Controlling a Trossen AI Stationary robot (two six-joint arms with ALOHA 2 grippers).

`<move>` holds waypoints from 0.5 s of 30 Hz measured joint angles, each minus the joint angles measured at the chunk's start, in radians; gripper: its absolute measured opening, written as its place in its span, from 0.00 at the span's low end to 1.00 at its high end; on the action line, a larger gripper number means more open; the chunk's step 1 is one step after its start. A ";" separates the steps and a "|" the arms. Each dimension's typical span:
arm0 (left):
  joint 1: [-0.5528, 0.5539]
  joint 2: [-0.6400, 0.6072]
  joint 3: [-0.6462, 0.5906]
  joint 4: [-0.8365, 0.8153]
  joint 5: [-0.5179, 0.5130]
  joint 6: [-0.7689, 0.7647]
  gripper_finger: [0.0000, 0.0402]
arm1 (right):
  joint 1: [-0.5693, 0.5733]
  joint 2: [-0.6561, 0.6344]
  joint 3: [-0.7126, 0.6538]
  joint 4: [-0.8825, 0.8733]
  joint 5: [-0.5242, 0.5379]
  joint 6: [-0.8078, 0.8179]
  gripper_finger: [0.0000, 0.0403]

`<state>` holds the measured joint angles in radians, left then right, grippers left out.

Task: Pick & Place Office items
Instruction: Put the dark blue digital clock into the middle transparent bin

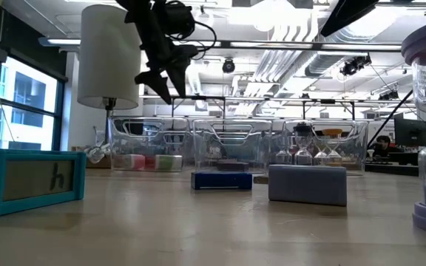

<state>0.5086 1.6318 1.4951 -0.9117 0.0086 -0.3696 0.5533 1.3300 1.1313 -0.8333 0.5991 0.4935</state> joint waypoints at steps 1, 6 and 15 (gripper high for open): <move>-0.005 0.000 0.001 0.004 0.000 0.006 0.58 | 0.000 0.000 0.000 -0.001 0.000 -0.001 0.79; -0.030 0.000 0.001 0.008 -0.004 0.008 0.58 | 0.000 0.000 0.000 -0.001 0.001 -0.001 0.79; -0.060 -0.004 0.001 0.007 -0.008 0.089 0.58 | 0.000 0.000 0.000 -0.001 0.000 -0.001 0.79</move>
<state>0.4488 1.6276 1.4962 -0.9043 0.0008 -0.2804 0.5533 1.3300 1.1313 -0.8341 0.5996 0.4923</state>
